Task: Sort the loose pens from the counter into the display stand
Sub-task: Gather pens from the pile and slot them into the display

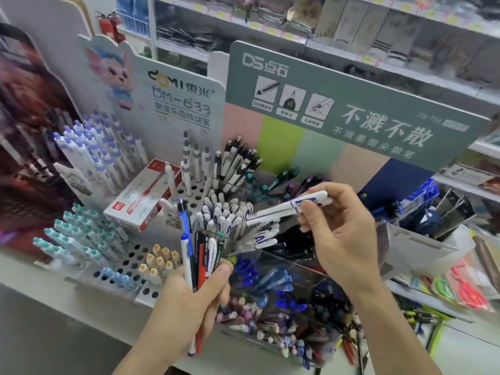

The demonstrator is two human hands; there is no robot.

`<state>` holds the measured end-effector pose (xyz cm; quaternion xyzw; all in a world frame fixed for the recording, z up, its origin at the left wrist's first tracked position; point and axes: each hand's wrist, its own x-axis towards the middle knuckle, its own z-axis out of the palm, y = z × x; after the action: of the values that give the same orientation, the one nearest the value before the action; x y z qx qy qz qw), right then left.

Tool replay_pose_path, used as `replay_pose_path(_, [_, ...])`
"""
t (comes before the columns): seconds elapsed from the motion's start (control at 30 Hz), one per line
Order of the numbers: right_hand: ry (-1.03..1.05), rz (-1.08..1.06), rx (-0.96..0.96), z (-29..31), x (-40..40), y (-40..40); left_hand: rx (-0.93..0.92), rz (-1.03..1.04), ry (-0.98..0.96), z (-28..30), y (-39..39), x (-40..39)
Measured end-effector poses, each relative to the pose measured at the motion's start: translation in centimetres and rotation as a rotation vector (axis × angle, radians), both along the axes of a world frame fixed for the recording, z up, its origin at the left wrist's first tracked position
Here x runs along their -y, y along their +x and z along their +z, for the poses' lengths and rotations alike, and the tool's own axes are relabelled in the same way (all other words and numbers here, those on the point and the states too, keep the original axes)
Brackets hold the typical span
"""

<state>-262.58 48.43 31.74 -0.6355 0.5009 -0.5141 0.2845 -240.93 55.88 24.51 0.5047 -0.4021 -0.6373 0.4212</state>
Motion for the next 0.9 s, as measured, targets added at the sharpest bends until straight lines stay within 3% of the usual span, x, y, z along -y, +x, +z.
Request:
replay_pose_path(0.13, [-0.003, 0.054, -0.371, -2.3, 1.3, 1.5, -0.13, -0.11, 0.018, -0.1, -0.4, 0.1])
replay_pose_path(0.23, [-0.029, 0.064, -0.513, -3.6, 1.6, 2.2, -0.375, -0.216, 0.096, 0.3, -1.4, 0.3])
replay_pose_path(0.5, [-0.163, -0.048, -0.355, -2.7, -0.6, 1.5, -0.592, -0.341, 0.248, 0.0, -2.7, 0.3])
replay_pose_path(0.6, [0.129, 0.177, -0.219, -1.3, -2.8, 0.3, -0.557, -0.357, 0.268, -0.5, -3.4, 0.2])
replay_pose_path(0.67, [0.326, 0.319, -0.259, -1.5, -3.7, -0.4, -0.478, -0.361, 0.248, -0.4, -4.3, 0.0])
replay_pose_path(0.77, [0.378, 0.314, -0.326, -2.8, -4.7, -1.0, -0.445, -0.272, 0.259, -0.4, -5.7, -0.5])
replay_pose_path(0.9, [0.482, 0.321, -0.205, -3.0, -5.6, -1.9, -0.487, -0.138, 0.369, -0.9, -7.2, -1.1])
